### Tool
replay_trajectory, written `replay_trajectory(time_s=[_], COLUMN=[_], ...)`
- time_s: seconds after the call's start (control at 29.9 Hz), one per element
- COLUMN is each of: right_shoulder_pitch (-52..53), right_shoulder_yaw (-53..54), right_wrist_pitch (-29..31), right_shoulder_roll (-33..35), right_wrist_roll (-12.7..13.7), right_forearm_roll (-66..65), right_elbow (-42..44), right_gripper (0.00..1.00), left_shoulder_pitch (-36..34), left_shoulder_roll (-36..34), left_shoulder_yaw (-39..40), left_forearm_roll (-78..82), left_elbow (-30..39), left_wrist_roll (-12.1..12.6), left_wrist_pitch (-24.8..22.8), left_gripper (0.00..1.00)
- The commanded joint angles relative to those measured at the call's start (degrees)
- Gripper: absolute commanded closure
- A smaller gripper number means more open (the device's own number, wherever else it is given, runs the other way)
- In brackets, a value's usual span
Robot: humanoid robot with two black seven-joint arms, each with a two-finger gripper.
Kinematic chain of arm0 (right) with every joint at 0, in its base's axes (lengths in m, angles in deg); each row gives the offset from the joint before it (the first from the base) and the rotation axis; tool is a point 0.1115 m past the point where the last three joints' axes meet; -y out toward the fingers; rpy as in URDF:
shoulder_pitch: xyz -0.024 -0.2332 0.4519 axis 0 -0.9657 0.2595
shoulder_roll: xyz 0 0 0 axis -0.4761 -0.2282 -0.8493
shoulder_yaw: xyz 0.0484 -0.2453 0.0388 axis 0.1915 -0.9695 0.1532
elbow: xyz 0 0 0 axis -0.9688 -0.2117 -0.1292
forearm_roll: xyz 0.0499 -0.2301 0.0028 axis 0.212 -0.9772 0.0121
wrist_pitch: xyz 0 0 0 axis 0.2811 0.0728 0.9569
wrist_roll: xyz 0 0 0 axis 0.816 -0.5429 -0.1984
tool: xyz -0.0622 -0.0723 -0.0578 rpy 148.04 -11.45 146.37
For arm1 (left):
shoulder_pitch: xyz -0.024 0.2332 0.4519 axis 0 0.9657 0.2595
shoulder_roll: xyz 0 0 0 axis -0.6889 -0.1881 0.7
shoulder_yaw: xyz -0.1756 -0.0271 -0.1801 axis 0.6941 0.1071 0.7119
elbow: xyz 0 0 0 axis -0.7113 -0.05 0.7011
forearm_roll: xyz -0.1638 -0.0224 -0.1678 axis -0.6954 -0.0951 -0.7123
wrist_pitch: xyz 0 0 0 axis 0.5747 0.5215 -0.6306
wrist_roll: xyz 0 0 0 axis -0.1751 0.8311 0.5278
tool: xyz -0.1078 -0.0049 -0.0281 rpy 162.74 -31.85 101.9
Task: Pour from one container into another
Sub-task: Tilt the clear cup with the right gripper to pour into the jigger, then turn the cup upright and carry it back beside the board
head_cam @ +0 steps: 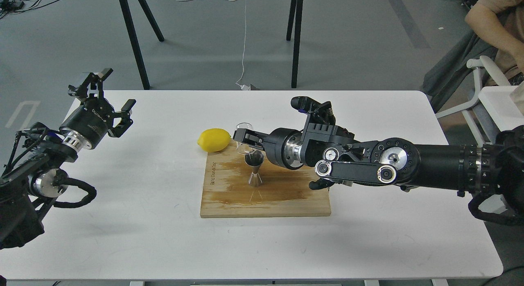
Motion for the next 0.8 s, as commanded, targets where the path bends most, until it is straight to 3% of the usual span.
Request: replay_trajectory(time_s=[0.0,0.77], right_shoulder_pitch=[0.43,2.10], right_shoulder_yaw=[-0.12,2.16], right_wrist_pitch=[0.02,0.02], right_shoulder_roll=[0.00,0.70], right_wrist_roll=[0.00,0.17], right_forearm_roll=[-0.16,5.46], right_elbow=[-0.17,-0.87], right_gripper=[0.66,0.66], left_shoulder_pitch=[0.00,0.09], left_shoulder_roll=[-0.04,0.14], left_shoulder_yaw=[0.00,0.00], left_forearm_roll=[0.00,0.09], left_elbow=[0.00,0.00], left_wrist_roll=[0.00,0.00], left_wrist_pitch=[0.00,0.00], left_gripper=[0.00,0.00])
